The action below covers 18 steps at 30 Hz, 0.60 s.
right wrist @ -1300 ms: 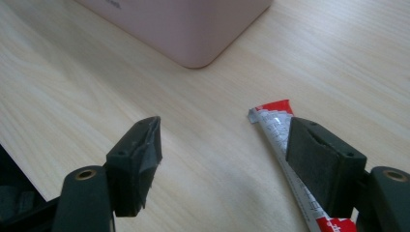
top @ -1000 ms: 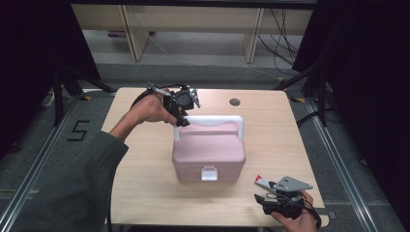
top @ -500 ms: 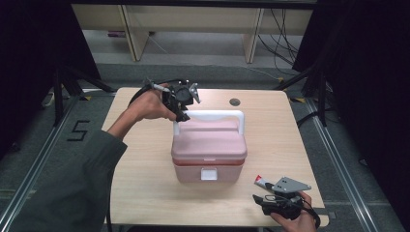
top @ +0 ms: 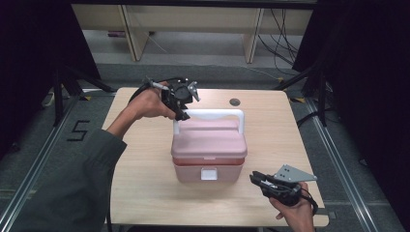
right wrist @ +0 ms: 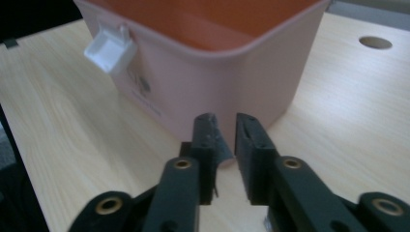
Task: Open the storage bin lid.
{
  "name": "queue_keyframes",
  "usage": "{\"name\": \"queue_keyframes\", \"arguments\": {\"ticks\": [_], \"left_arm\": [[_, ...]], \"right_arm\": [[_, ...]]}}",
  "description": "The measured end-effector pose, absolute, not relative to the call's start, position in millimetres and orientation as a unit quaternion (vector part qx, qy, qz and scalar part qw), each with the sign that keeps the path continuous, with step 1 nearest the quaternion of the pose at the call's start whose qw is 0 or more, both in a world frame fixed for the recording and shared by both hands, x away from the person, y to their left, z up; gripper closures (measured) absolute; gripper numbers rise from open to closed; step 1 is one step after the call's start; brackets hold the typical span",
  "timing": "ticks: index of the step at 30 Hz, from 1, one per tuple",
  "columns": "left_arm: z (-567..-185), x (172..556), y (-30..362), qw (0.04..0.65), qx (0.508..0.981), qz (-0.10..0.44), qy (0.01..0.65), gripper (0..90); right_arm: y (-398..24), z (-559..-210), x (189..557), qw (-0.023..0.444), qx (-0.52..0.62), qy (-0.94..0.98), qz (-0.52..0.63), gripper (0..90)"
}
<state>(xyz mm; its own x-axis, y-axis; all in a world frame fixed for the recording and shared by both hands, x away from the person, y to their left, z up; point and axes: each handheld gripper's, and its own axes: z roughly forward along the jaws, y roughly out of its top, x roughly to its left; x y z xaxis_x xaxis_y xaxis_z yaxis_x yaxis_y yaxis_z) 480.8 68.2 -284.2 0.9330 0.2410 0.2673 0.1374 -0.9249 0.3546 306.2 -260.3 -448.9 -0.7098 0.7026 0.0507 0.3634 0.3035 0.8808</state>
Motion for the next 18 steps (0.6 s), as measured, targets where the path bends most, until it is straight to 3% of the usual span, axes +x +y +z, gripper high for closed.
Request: {"name": "queue_keyframes", "arguments": {"ticks": [18], "left_arm": [[-283.1,482.8,67.6,0.161,0.970,0.155,0.096,69.8]], "right_arm": [[-244.2,-427.8,339.5,0.170,0.311,0.756,0.550,90.0]]}}
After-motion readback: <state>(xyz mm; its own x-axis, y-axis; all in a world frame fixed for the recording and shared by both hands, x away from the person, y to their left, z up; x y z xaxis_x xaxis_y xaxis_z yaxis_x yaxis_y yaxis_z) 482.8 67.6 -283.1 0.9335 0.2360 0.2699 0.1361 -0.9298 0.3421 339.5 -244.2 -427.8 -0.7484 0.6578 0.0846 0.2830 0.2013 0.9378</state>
